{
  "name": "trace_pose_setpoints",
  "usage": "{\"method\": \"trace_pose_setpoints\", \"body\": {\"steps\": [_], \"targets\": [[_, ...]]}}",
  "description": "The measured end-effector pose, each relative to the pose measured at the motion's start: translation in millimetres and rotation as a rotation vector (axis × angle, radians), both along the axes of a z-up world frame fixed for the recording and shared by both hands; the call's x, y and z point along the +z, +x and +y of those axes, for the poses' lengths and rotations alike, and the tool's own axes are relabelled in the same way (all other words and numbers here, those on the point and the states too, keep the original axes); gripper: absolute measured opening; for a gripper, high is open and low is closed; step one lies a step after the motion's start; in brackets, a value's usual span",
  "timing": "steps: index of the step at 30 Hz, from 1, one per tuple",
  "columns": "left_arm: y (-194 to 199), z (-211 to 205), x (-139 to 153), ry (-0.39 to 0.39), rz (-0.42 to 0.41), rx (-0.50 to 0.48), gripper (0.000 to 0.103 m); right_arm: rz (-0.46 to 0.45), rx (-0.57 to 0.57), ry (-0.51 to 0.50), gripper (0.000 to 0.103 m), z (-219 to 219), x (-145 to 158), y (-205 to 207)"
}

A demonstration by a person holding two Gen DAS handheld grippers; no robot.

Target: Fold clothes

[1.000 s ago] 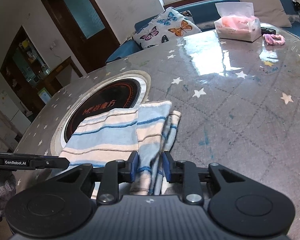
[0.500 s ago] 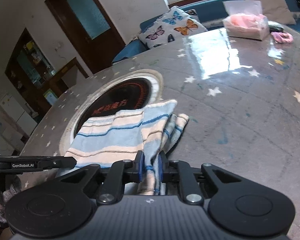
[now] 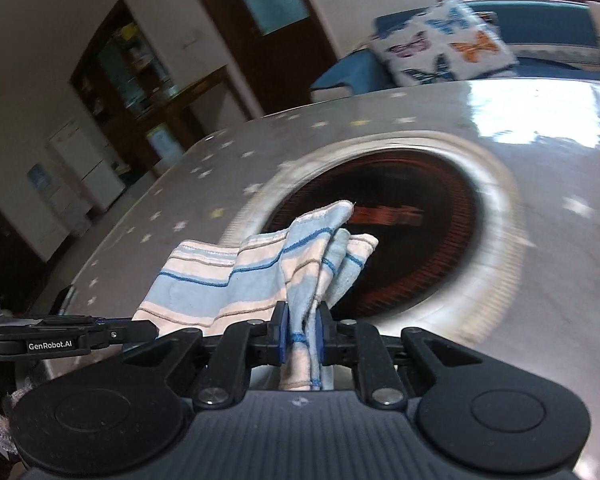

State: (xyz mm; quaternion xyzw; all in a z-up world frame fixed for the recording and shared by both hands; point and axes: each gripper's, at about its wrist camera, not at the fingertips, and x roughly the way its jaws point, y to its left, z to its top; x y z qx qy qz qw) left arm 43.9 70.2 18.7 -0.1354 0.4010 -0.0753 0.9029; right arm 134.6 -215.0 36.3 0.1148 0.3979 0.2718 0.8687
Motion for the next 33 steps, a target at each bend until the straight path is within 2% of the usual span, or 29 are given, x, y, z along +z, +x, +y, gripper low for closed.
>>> {"method": "trace_pose_setpoints", "body": {"steps": [11, 18, 23, 28, 33], "targets": [[20.7, 97.5, 12.4, 0.043, -0.021, 0.196, 0.011, -0.03, 0.207, -0.011, 0.012, 128.6, 10.9, 65.8], [43.8, 132.1, 8.8, 0.077, -0.009, 0.261, 0.011, -0.038, 0.257, -0.015, 0.012, 182.7, 5.9, 101.9], [53.5, 144.2, -2.7, 0.093, 0.02, 0.284, 0.011, -0.035, 0.264, -0.02, 0.013, 201.9, -4.2, 117.6], [49.8, 148.8, -4.7, 0.104, 0.031, 0.282, 0.02, -0.01, 0.25, -0.059, 0.019, 207.9, -16.2, 126.8], [55.5, 155.5, 5.1, 0.136, -0.002, 0.309, 0.025, -0.095, 0.23, -0.09, 0.019, 204.7, 3.0, 123.7]]}}
